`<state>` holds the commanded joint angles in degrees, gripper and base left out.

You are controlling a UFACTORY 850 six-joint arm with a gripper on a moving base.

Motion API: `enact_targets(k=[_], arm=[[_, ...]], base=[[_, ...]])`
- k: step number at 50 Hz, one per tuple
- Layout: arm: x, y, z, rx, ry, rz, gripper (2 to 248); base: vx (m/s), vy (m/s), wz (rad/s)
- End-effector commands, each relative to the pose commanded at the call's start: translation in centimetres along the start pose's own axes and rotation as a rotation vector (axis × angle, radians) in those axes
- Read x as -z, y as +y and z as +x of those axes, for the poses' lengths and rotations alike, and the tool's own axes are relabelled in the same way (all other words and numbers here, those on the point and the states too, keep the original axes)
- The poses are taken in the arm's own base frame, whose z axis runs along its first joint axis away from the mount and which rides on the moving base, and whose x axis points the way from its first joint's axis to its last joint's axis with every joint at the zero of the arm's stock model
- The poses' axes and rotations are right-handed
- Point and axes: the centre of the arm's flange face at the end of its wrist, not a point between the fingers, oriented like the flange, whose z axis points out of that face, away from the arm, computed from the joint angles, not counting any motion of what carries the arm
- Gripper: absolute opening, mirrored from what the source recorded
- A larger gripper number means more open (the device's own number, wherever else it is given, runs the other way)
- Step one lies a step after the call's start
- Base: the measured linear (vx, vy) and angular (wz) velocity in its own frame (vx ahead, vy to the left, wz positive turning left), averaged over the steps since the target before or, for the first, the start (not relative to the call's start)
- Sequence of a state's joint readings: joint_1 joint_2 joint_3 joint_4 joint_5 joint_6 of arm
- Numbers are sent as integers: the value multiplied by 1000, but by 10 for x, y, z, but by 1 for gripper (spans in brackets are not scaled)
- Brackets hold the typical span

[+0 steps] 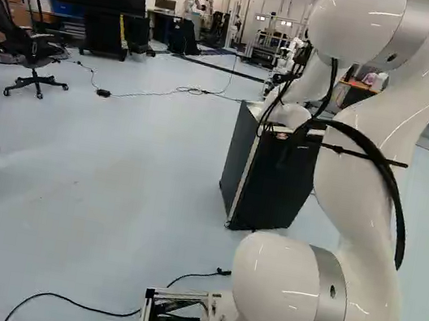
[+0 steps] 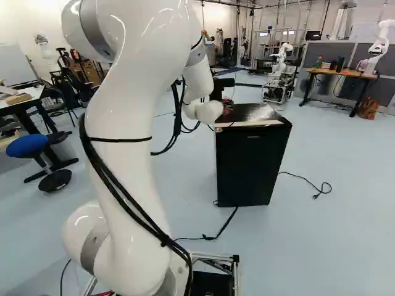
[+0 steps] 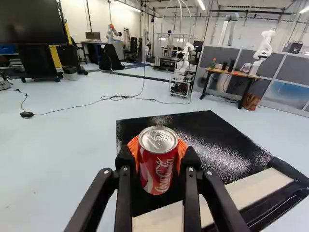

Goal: Grab a drink from the fridge

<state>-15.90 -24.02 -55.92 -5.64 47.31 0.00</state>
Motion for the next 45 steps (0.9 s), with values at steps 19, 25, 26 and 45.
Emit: enact_targets(k=[19, 25, 26, 45], arm=[[51, -29, -5, -4, -22, 35, 96], [70, -38, -9, -5, -30, 48, 96], [73, -39, -9, -5, -31, 50, 96], [145, -67, -28, -7, -61, 96, 96]], base=[[0, 0, 0], [0, 0, 0], [0, 0, 0], [0, 0, 0]])
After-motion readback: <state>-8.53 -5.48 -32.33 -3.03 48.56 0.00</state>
